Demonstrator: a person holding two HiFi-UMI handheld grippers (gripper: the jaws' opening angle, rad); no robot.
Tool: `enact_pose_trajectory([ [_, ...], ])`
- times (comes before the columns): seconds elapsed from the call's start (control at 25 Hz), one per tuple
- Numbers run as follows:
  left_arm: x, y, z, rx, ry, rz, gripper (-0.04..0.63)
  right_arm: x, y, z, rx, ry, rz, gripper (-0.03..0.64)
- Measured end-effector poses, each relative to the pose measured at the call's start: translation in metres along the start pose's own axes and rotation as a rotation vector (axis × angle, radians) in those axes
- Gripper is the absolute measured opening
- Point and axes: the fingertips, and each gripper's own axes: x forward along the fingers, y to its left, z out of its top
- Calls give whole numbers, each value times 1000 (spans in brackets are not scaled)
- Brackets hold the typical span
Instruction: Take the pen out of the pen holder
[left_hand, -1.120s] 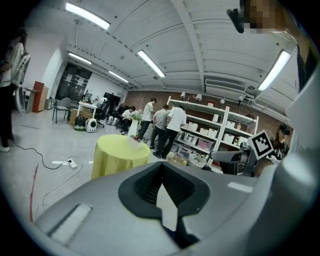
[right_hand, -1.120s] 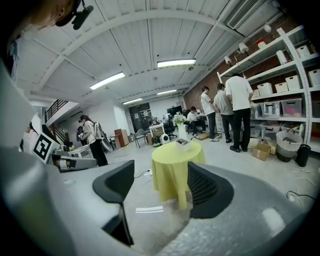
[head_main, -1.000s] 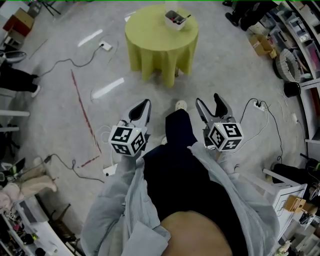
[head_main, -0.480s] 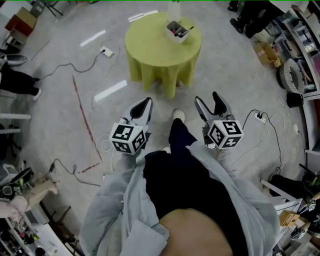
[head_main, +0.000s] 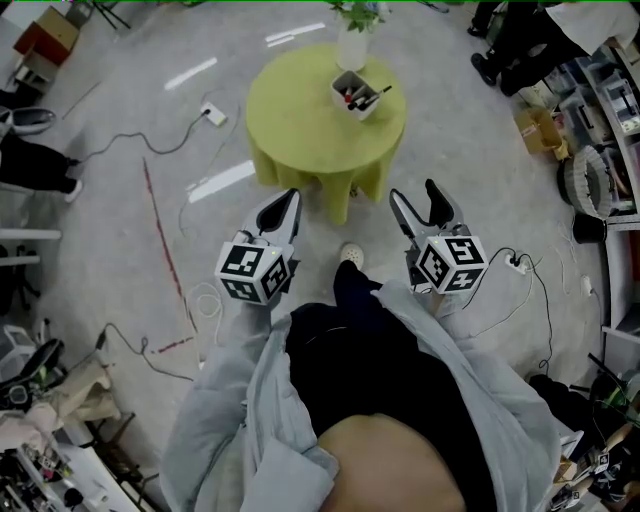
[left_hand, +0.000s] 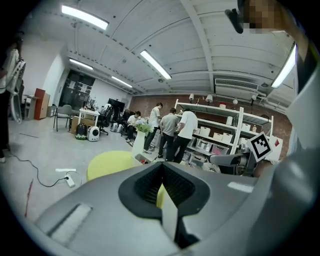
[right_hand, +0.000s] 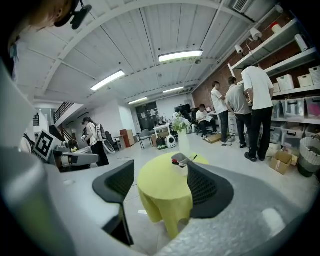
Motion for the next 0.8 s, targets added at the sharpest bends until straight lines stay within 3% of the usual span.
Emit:
enact_pose_trajectory([
  [0.52, 69, 20, 18, -16, -30, 73, 17, 66, -52, 26, 1, 13, 76, 328],
  [0.8, 65, 9, 0, -48, 34, 87, 17, 63, -57, 7, 58, 47, 81, 325],
])
